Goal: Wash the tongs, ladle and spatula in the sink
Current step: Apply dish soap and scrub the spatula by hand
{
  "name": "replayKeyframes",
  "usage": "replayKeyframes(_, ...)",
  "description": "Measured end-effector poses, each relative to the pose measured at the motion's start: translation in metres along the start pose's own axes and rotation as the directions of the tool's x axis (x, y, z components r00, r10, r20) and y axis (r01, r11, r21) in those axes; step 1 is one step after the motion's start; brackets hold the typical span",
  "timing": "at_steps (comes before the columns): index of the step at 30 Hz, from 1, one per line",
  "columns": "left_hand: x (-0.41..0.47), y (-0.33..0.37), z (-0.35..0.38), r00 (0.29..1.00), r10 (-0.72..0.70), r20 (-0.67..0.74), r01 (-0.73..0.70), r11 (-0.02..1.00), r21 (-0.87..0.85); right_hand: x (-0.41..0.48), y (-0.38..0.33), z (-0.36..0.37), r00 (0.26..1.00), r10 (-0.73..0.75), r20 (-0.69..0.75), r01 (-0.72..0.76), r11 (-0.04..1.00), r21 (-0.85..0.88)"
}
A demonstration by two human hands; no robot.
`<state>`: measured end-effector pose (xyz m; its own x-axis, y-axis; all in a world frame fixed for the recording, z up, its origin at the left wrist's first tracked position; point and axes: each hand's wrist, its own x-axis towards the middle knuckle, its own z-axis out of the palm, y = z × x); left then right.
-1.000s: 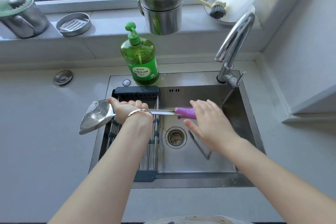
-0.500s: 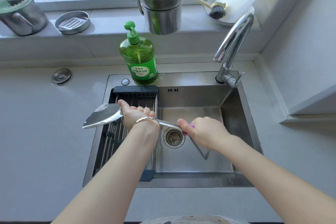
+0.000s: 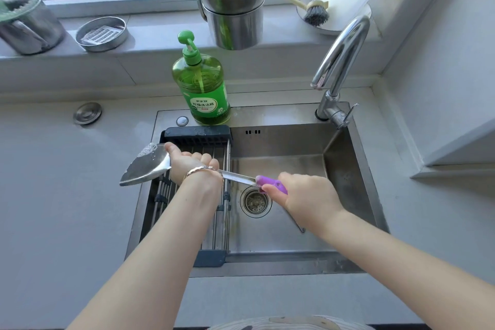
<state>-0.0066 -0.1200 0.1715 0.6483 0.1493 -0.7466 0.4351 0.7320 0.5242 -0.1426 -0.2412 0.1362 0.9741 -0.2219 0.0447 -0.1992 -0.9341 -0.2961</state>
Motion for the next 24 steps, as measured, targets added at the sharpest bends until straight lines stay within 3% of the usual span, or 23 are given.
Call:
replayKeyframes(1,0.000,0.000,0.000,1.000,-0.009,0.012,0.009,1.000,0.008,0.006,0.003,-0.010,0.975,0.097,0.202,-0.119,0.987,0.104)
replayKeyframes(2,0.001,0.001,-0.001,1.000,-0.016,0.021,0.015,1.000,0.012,0.011,0.007,-0.019,0.880,0.113,0.462,-0.254,0.933,0.257)
replayKeyframes(4,0.004,0.005,-0.001,0.999,-0.014,0.030,0.014,1.000,0.001,0.020,0.022,-0.032,0.673,-0.038,0.739,-0.545,0.650,0.530)
replayKeyframes(7,0.009,0.012,0.001,0.999,-0.012,0.044,0.014,1.000,-0.025,0.018,0.040,-0.035,0.589,-0.246,0.770,-0.762,0.150,0.630)
replayKeyframes(9,0.011,0.016,0.002,0.998,-0.030,0.054,0.032,0.999,-0.032,0.012,0.048,-0.033,0.592,-0.366,0.718,-0.792,-0.098,0.603)
replayKeyframes(10,0.012,0.017,0.001,0.998,-0.038,0.057,0.040,0.999,-0.031,0.009,0.051,-0.033,0.601,-0.399,0.692,-0.790,-0.164,0.591)
replayKeyframes(11,0.013,0.017,0.000,0.998,-0.041,0.057,0.042,0.999,-0.028,0.007,0.052,-0.036,0.604,-0.413,0.681,-0.785,-0.164,0.597)
replayKeyframes(13,0.015,0.017,-0.004,0.998,-0.030,0.049,0.031,0.999,-0.017,0.004,0.049,-0.038,0.621,-0.360,0.696,-0.753,-0.029,0.658)
replayKeyframes(16,0.015,0.012,-0.008,0.999,-0.009,0.031,0.010,1.000,-0.024,0.005,0.036,-0.039,0.736,-0.065,0.674,-0.599,0.401,0.693)
replayKeyframes(17,0.014,0.011,-0.009,1.000,-0.008,0.023,0.009,1.000,-0.030,0.005,0.033,-0.038,0.779,0.020,0.627,-0.546,0.513,0.662)
replayKeyframes(18,0.014,0.010,-0.009,1.000,-0.008,0.018,0.008,0.999,-0.032,0.006,0.032,-0.037,0.801,0.057,0.596,-0.519,0.562,0.643)
replayKeyframes(19,0.014,0.011,-0.008,1.000,-0.007,0.018,0.007,0.999,-0.032,0.006,0.033,-0.037,0.795,0.045,0.605,-0.529,0.541,0.654)
replayKeyframes(20,0.015,0.013,-0.007,1.000,-0.004,0.018,0.004,0.999,-0.032,0.005,0.036,-0.038,0.769,-0.006,0.640,-0.571,0.443,0.691)
replayKeyframes(22,0.018,0.017,-0.006,1.000,0.009,0.019,-0.008,0.999,-0.033,0.002,0.039,-0.041,0.709,-0.154,0.688,-0.677,0.124,0.725)
replayKeyframes(23,0.018,0.019,-0.006,1.000,0.017,0.024,-0.016,0.999,-0.034,0.000,0.040,-0.041,0.705,-0.193,0.683,-0.693,0.019,0.721)
replayKeyframes(24,0.018,0.020,-0.006,0.999,0.027,0.037,-0.026,0.999,-0.035,0.000,0.040,-0.039,0.711,-0.188,0.677,-0.689,0.001,0.724)
